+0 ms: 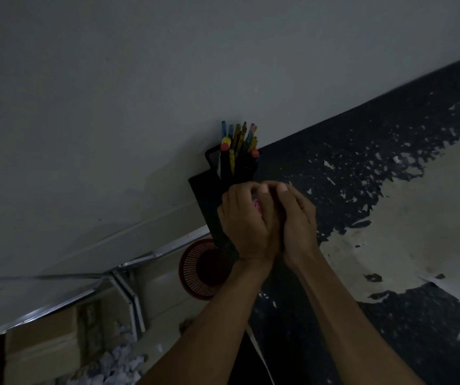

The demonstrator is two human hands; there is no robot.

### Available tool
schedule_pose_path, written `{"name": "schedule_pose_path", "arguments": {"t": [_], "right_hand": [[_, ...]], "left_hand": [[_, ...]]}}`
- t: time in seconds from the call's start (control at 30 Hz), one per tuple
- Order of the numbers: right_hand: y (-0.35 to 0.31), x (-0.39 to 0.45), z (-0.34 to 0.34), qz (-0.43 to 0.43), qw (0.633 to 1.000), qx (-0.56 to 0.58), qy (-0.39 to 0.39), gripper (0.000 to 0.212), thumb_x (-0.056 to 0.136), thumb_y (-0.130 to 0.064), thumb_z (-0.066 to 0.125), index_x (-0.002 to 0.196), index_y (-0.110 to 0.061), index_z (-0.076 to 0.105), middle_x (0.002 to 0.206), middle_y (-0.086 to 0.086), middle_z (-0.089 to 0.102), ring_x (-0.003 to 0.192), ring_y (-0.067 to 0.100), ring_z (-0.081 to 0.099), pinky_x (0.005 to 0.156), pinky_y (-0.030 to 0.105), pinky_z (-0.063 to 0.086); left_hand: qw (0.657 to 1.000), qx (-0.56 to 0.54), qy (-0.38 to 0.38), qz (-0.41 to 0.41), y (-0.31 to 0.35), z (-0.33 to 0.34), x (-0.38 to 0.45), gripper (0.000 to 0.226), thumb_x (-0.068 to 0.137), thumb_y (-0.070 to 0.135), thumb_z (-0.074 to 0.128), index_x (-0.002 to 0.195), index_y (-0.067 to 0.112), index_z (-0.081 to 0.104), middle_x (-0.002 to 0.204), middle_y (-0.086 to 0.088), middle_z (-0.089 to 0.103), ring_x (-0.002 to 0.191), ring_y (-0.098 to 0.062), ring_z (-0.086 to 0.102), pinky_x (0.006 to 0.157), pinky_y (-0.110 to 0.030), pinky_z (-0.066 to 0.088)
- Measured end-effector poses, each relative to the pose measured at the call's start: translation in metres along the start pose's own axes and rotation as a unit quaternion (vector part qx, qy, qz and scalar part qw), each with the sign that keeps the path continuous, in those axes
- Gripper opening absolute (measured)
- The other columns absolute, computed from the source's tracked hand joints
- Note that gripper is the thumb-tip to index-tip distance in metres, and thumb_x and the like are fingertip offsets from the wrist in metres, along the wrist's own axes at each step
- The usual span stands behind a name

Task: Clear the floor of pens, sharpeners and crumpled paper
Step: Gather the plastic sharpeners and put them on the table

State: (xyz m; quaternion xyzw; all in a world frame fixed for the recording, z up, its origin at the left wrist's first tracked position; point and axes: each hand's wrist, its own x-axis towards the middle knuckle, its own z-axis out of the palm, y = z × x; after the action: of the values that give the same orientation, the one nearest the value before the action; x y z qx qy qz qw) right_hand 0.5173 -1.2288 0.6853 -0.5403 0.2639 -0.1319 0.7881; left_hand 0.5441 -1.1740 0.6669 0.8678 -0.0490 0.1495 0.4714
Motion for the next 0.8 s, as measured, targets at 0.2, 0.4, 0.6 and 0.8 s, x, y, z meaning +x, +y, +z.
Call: {"name": "schedule_pose_path", "arguments": {"t": [0.2, 0.4, 0.6, 0.8], "right_hand": [[-0.008, -0.006, -0.001, -0.095, 0.988, -0.122, 0.002, 0.029, 0.103, -0.01, 0.04, 0.111, 0.001, 0.066, 0.103, 0.006, 0.069, 0.094, 0.005, 0.065, 0.079, 0.015, 0.049], [-0.019, -0.03, 0.009, -0.225, 0.925, -0.301, 0.056, 0.023, 0.098, -0.021, 0.05, 0.109, -0.009, 0.066, 0.103, 0.001, 0.066, 0.097, 0.007, 0.061, 0.084, 0.017, 0.046], [-0.026, -0.079, 0.048, -0.281, 0.888, -0.363, 0.022, 0.017, 0.09, -0.016, 0.061, 0.106, -0.012, 0.065, 0.103, 0.003, 0.062, 0.096, 0.014, 0.058, 0.082, 0.021, 0.047], [0.0, -0.139, 0.092, -0.249, 0.876, -0.406, -0.079, 0.021, 0.09, -0.014, 0.065, 0.111, -0.014, 0.064, 0.108, -0.003, 0.061, 0.103, 0.011, 0.056, 0.089, 0.028, 0.047]], "left_hand": [[0.996, -0.08, -0.025, 0.011, -0.001, -0.017, 0.0, 0.032, 0.098, 0.03, 0.037, 0.097, 0.009, 0.06, 0.09, -0.002, 0.061, 0.084, -0.015, 0.056, 0.078, -0.04, 0.048], [0.991, -0.129, -0.02, 0.015, -0.006, -0.063, 0.007, 0.031, 0.098, 0.023, 0.038, 0.099, -0.001, 0.057, 0.095, -0.011, 0.054, 0.084, -0.012, 0.05, 0.075, -0.012, 0.037], [0.993, -0.114, 0.04, 0.017, -0.029, -0.145, -0.003, 0.021, 0.098, 0.019, 0.039, 0.101, 0.007, 0.056, 0.098, -0.006, 0.052, 0.083, -0.022, 0.056, 0.07, -0.032, 0.049], [0.995, -0.061, 0.082, -0.005, -0.062, -0.244, -0.034, 0.019, 0.098, 0.021, 0.043, 0.104, 0.01, 0.057, 0.097, -0.007, 0.057, 0.079, -0.014, 0.06, 0.062, -0.023, 0.047]]}}
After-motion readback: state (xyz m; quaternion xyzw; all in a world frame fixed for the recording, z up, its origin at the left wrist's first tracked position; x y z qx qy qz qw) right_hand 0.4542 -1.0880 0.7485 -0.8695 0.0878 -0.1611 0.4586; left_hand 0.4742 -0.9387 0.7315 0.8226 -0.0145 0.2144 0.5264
